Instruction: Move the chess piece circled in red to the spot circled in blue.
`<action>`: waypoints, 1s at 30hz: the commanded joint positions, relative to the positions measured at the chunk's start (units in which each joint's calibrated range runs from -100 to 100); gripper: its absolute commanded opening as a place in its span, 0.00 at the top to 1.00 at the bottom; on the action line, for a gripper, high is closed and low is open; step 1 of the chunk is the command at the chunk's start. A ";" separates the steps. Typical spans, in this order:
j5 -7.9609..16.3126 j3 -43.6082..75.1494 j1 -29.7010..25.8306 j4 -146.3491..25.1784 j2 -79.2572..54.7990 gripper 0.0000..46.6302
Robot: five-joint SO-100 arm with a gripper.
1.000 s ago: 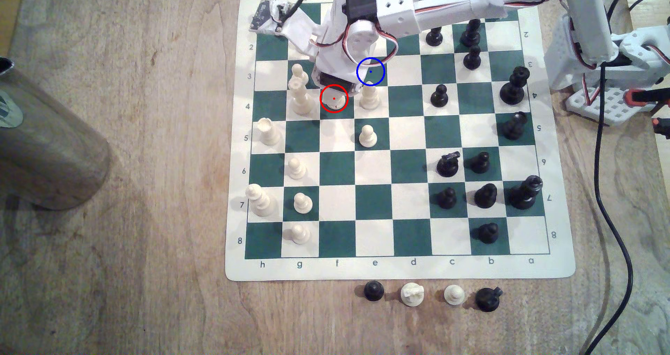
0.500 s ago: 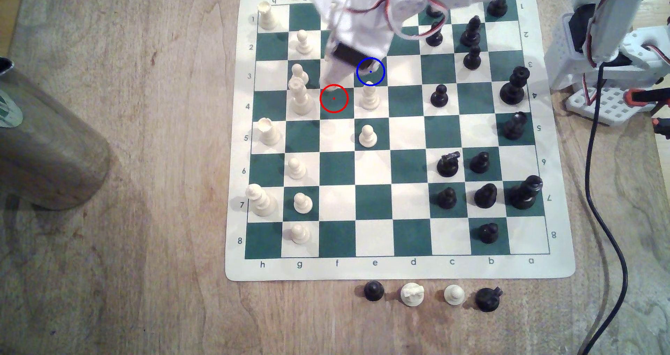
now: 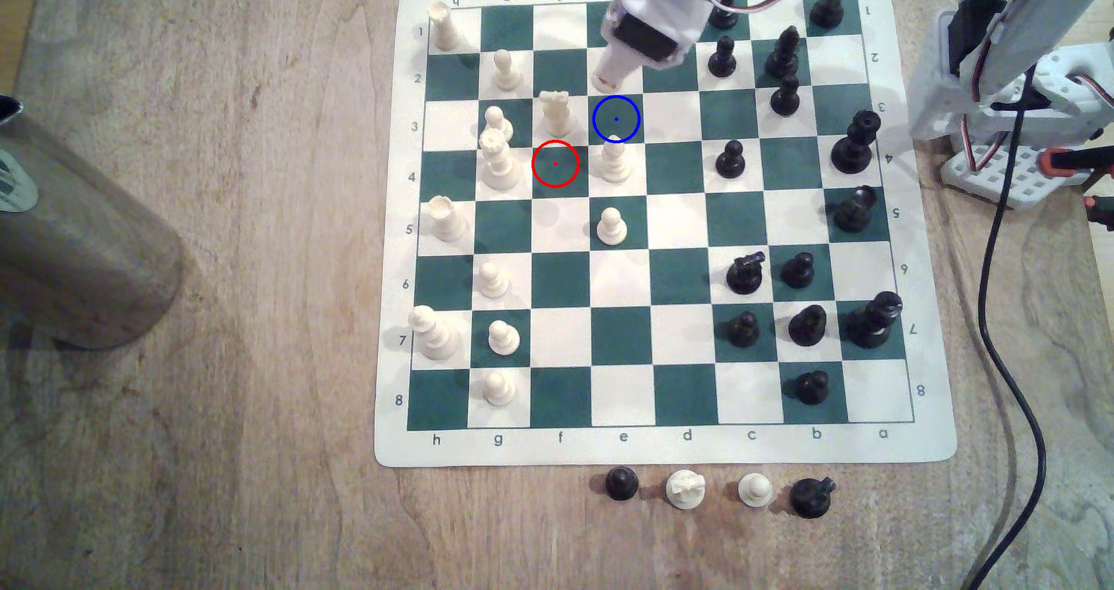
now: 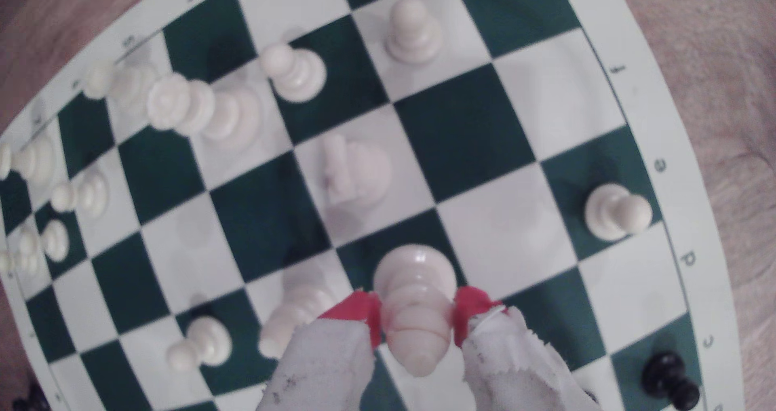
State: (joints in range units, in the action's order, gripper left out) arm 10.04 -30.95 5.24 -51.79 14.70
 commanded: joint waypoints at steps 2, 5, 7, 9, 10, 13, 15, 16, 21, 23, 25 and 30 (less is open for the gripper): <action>-0.34 0.31 0.83 1.26 1.93 1.00; -0.29 -0.23 0.36 2.16 -0.36 1.00; -0.20 -0.23 0.28 2.49 -1.46 1.00; -0.10 -0.78 0.12 2.65 -3.33 1.00; -0.10 -1.14 0.12 3.06 -3.67 1.00; 0.00 -1.41 0.28 3.72 -4.18 1.00; 0.00 -1.41 0.28 4.21 -4.60 1.00; 0.00 -1.41 0.28 4.45 -4.86 1.00; 0.05 -0.78 0.28 6.83 -7.06 1.00; 0.05 -0.60 0.04 7.16 -7.40 1.00; 0.05 -0.42 -0.03 7.16 -7.74 1.00; 0.10 -0.42 -0.35 7.24 -8.34 1.00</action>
State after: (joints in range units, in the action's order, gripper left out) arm 9.84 -33.39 5.38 -45.34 5.74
